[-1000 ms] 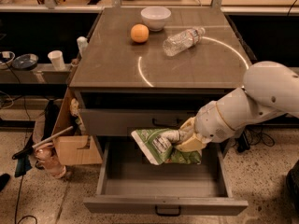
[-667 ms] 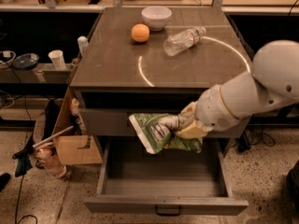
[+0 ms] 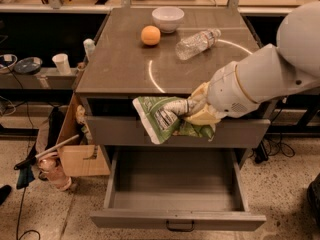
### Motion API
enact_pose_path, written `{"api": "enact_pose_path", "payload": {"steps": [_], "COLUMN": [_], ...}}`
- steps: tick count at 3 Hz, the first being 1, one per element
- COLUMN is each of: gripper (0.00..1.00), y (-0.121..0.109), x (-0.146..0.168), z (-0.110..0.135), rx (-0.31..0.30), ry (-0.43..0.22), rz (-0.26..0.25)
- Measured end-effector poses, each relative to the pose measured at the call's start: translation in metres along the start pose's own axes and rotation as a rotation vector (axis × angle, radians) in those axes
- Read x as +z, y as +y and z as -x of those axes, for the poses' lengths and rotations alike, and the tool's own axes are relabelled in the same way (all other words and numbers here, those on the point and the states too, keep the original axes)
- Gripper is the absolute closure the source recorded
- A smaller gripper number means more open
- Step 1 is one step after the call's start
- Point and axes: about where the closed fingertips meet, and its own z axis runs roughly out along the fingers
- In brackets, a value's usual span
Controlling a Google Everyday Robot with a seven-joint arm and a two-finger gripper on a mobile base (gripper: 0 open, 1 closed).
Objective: Pick green jalapeno chip bag from middle drawer and place on counter
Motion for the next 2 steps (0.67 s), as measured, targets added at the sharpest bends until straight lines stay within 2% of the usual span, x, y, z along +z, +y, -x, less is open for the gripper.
{"api": "enact_pose_path", "payload": {"steps": [1,2], "gripper": [1.0,1.0], "y": [-0.02,-0.05], "x": [-0.005,-0.006], "z": [0.012,0.017], "rx": [-0.027,-0.04], "ry": [0.004,-0.001], "rz": [-0.029,-0.058]}}
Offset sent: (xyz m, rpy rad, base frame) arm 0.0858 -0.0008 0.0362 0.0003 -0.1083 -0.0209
